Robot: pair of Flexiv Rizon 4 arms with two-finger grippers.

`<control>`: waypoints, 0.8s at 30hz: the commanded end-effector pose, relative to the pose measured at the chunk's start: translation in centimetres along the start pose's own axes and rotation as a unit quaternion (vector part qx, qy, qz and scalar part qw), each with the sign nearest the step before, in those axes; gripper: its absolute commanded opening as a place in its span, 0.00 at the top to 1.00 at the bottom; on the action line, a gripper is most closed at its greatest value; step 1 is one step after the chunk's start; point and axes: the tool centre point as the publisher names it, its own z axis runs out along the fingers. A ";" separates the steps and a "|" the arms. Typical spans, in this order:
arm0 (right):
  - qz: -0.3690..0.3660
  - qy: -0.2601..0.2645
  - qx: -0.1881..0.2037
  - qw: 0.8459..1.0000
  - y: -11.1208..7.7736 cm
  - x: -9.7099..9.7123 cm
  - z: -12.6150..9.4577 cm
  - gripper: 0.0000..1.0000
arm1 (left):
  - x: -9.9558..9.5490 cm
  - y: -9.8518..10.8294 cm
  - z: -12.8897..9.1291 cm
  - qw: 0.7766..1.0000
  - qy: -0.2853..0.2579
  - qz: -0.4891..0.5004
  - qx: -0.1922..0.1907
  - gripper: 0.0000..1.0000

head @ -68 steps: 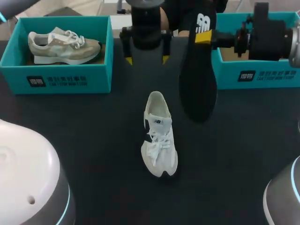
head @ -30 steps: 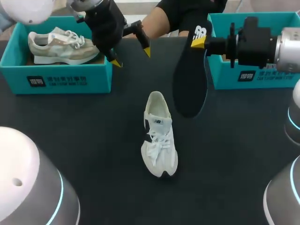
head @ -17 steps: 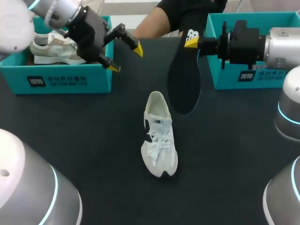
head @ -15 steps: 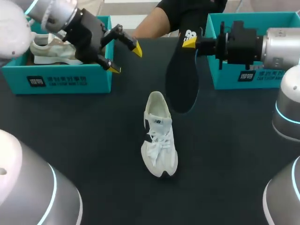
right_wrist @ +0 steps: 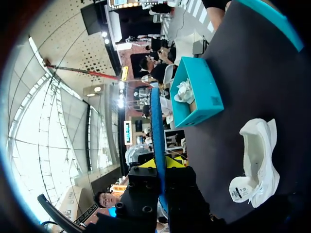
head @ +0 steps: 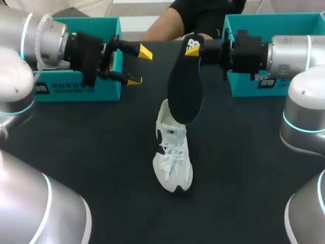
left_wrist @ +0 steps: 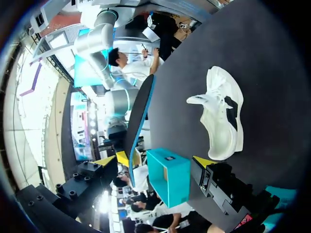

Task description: Take the shoe out of the shoebox, open the shoe tongue, remove and reinsert the insole, then place the shoe into the shoebox

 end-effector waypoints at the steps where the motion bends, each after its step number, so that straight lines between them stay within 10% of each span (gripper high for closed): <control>1: 0.000 0.000 -0.002 1.000 0.0 0.0 0.4 1.00 | 0.4 -0.1 0.2 0.998 -0.066 0.001 -0.002 0.00; 24: 0.068 0.008 0.025 0.997 1.4 -1.0 4.8 1.00 | 0.6 -2.1 2.5 0.990 -0.132 0.014 -0.036 0.00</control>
